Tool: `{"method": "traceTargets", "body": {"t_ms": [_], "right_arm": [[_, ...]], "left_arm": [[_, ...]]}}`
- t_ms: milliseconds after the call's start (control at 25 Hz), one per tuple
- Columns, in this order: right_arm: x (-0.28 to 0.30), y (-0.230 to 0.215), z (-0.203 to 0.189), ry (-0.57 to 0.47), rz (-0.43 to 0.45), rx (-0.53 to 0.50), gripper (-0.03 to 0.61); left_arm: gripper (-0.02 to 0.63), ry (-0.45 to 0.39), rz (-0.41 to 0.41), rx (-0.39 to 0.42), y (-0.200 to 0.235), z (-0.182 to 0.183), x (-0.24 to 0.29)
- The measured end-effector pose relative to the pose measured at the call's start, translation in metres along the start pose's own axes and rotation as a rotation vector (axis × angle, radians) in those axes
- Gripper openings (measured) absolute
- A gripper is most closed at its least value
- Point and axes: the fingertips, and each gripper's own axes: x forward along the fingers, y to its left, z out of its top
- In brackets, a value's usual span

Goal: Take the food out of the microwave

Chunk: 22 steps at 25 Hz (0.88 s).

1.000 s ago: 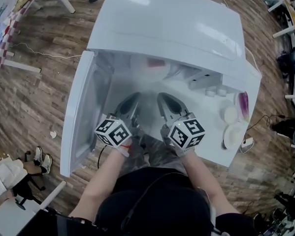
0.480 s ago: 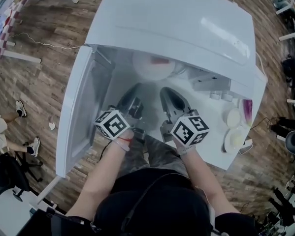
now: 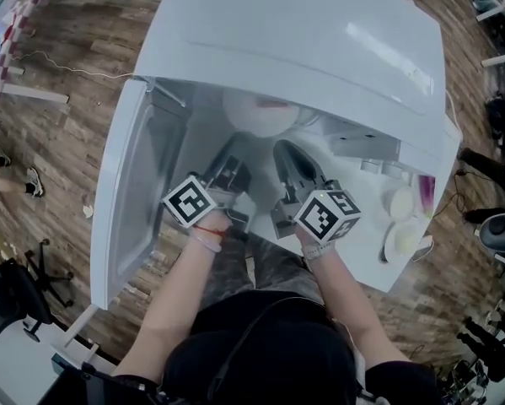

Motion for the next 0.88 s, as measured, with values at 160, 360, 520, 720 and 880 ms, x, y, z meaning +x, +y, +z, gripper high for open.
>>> {"method": "traceTargets", "body": {"t_ms": [160, 360, 520, 720, 880], "right_arm": [[0.001, -0.005, -0.001, 0.007, -0.001, 0.013, 0.025], [0.003, -0.006, -0.004, 0.019, 0.006, 0.016, 0.025], [0.004, -0.004, -0.007, 0.031, 0.018, 0.017, 0.025], [0.003, -0.004, -0.009, 0.043, 0.023, -0.007, 0.025], [0.003, -0.006, -0.008, 0.041, 0.019, -0.002, 0.025]], "left_arm": [[0.117, 0.009, -0.003, -0.019, 0.0, 0.001, 0.008], [0.115, 0.04, -0.008, -0.057, 0.0, -0.002, 0.013], [0.114, 0.041, -0.008, -0.085, 0.001, -0.002, 0.016], [0.065, 0.022, 0.011, -0.125, 0.003, -0.002, 0.019], [0.046, -0.011, -0.01, -0.174, 0.0, 0.001, 0.017]]}}
